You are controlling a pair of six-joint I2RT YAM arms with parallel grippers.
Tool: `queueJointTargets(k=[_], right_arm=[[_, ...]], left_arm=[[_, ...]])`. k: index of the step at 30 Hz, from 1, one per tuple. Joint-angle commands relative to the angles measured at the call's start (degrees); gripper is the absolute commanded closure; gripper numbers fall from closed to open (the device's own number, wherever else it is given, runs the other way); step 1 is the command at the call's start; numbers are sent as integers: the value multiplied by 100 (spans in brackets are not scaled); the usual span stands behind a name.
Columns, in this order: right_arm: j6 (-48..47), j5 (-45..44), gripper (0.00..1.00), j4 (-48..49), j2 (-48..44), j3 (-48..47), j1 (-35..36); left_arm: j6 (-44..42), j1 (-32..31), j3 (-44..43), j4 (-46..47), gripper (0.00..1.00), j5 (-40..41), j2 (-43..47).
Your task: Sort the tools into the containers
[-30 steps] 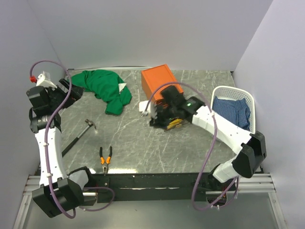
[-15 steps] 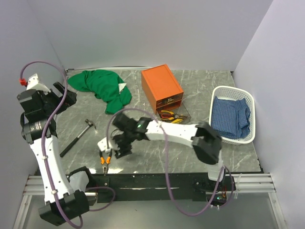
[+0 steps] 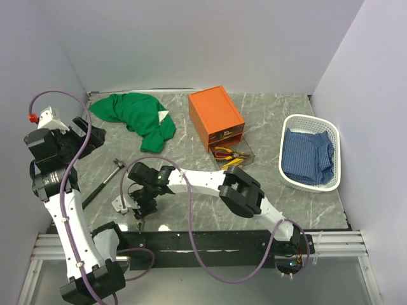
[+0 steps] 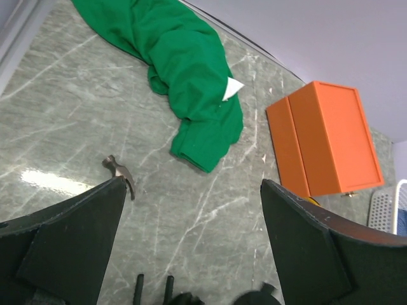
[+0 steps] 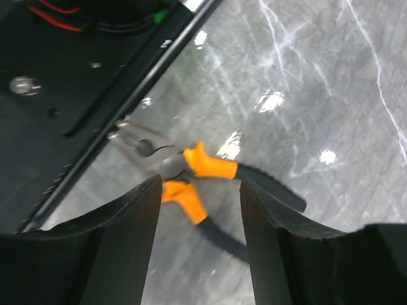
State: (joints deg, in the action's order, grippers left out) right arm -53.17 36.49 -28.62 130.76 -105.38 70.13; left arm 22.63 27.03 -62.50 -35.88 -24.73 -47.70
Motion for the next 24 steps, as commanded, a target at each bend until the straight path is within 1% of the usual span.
queueJointTargets(k=[1,4,8,14,17,18,21,23,24], right_arm=[[-412,-10,41,-668,301,-606,-25],[-676,-63,41,-785,258,-458,-25],[-801,-54,41,-680,-146,148,-78],[-941,-300,41,-926,-95,211,-184],[-924,-502,47,-1092,98,19,-184],[-828,-642,53,-1102,142,-17,-192],[-599,-1168,55,-988,239,-9,-140],[-546,-1345,55,-926,257,61,-122],[-450,-1442,59,-961,274,70,-131]], left_arm=[[110,31,54,160,7,-260,156],[127,48,89,186,7,-269,165],[180,66,133,230,7,-357,130],[224,75,168,257,7,-489,24],[294,75,212,327,8,-567,-28],[312,83,229,379,8,-585,-29],[347,84,212,450,8,-612,-64],[373,75,177,494,9,-664,-99],[373,83,151,520,9,-673,-116]])
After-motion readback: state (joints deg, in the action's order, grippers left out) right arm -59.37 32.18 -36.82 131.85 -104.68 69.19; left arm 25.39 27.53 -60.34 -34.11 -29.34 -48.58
